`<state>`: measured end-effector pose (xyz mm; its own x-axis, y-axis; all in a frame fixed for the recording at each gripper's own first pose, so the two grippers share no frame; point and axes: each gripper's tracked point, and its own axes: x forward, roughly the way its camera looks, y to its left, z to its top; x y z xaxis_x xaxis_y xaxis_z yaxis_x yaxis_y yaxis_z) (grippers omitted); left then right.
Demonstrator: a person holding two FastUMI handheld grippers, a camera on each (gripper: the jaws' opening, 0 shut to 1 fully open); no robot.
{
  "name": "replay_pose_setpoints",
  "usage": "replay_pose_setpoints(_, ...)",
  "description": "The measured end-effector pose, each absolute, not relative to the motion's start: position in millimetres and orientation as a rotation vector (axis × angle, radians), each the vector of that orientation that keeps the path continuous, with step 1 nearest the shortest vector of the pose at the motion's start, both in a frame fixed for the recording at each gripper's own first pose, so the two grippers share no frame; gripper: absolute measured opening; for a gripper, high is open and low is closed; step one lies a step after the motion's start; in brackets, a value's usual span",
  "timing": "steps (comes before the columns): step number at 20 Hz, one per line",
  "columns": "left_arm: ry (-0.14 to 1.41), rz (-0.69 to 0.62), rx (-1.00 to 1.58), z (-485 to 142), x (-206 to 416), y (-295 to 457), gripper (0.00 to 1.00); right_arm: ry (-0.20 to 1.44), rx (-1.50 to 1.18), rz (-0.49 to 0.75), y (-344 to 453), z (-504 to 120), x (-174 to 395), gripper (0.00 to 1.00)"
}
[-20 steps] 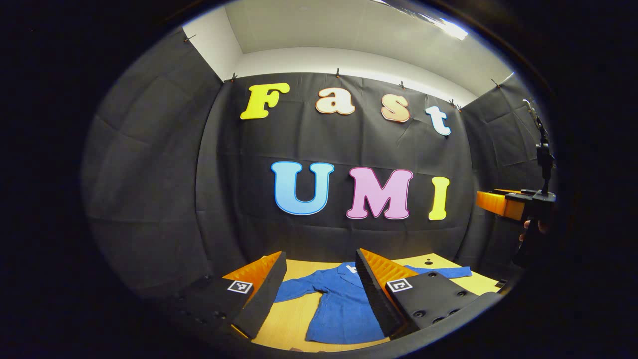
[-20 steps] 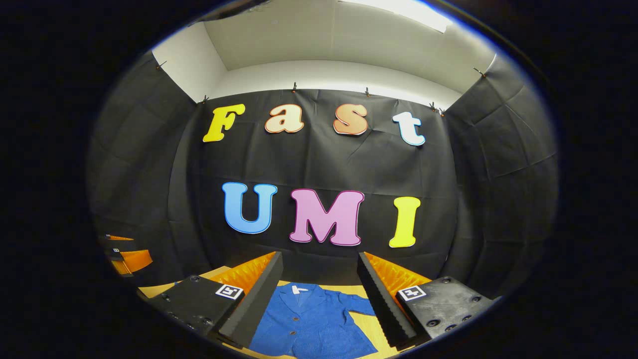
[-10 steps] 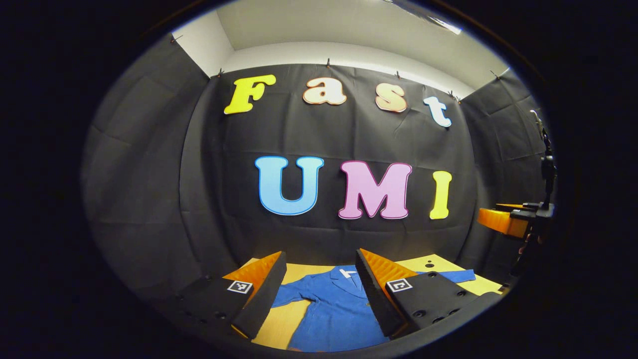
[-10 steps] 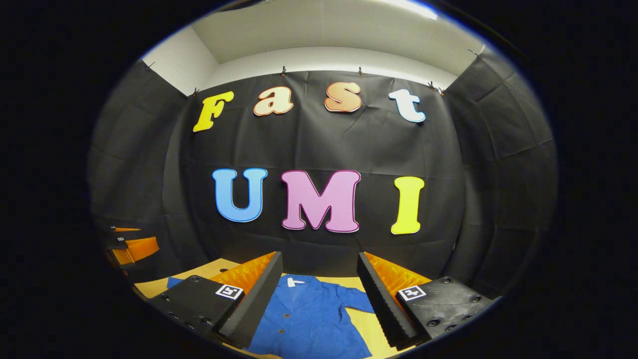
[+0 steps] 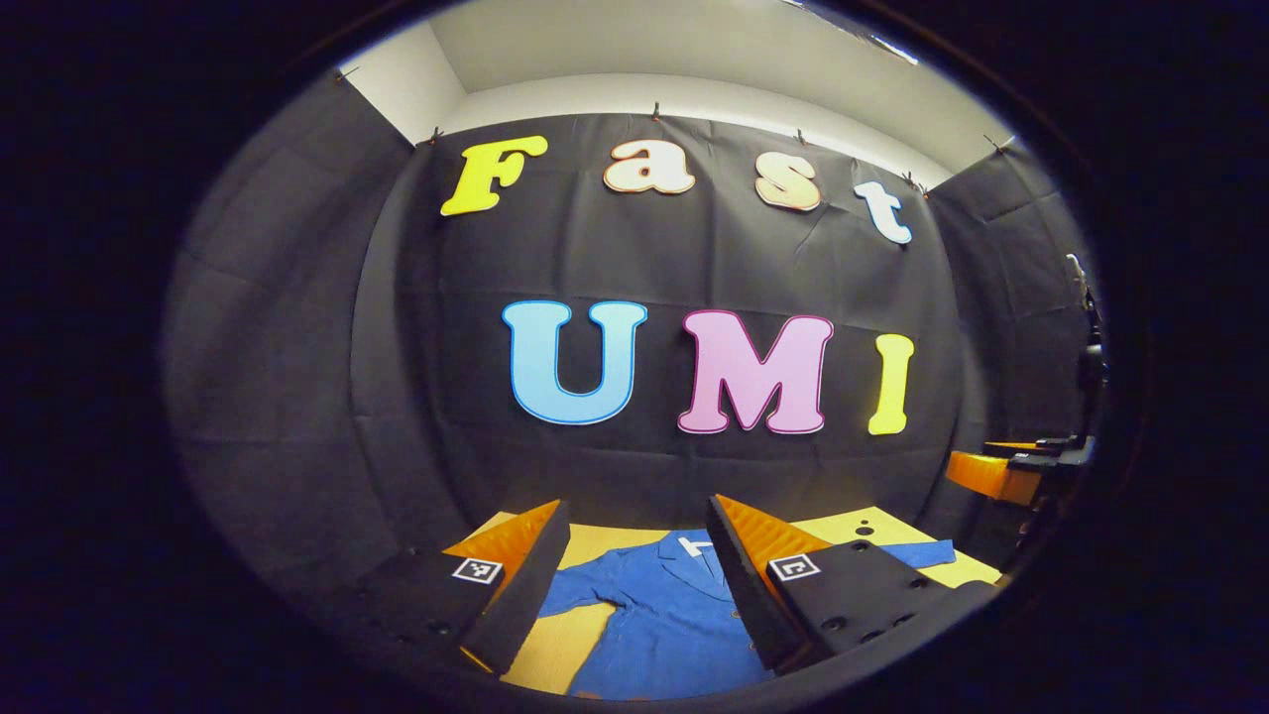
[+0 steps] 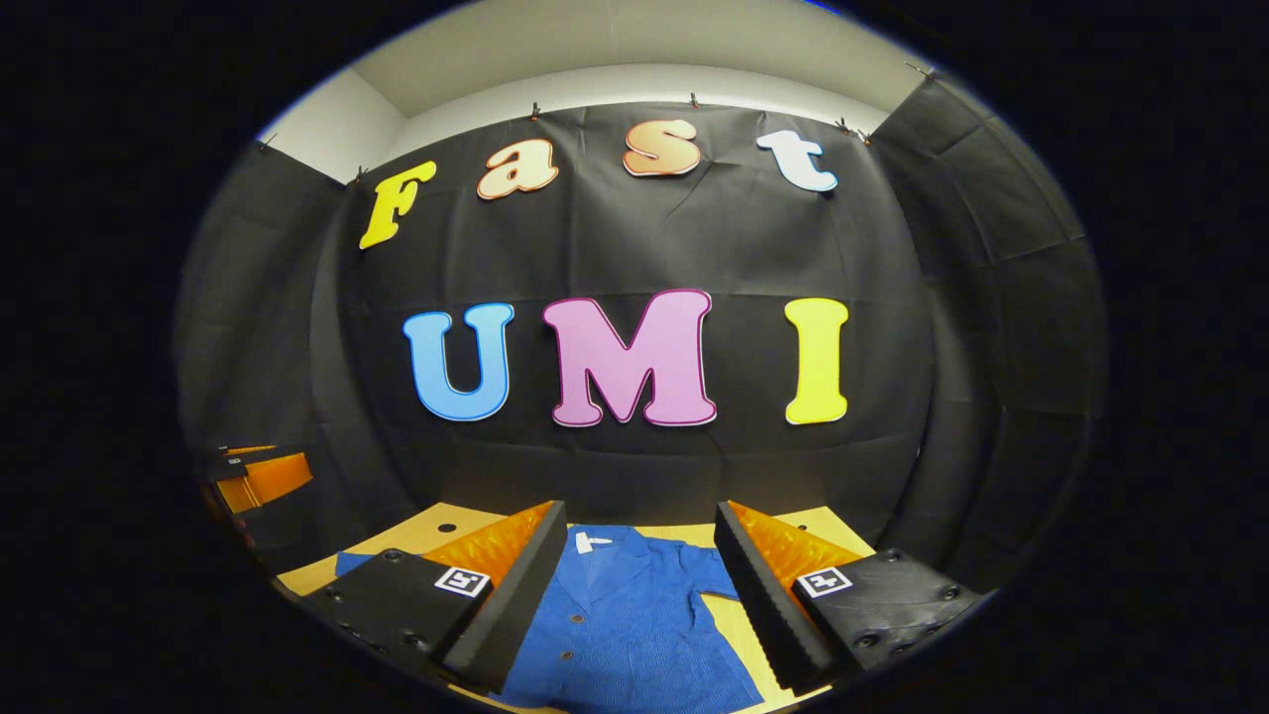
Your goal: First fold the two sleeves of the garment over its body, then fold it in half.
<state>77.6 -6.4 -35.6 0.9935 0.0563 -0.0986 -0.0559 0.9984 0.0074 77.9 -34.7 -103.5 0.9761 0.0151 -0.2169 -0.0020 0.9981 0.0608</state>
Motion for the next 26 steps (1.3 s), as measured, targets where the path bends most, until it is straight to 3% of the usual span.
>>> replay_pose_setpoints(11, 0.131, 0.035, 0.015, -51, 91, -21, 0.80, 0.342, 0.046, -0.036, -62, -170, 122, 0.96)
replay_pose_setpoints(20, 0.193, 0.086, 0.008, -73, 100, -46, 0.80, 0.719, 0.052, -0.095, -148, -323, 164, 0.98)
replay_pose_setpoints(26, 0.237, 0.109, -0.003, -90, 112, -69, 0.80, 0.835, 0.166, -0.267, -241, -391, 182, 0.98)
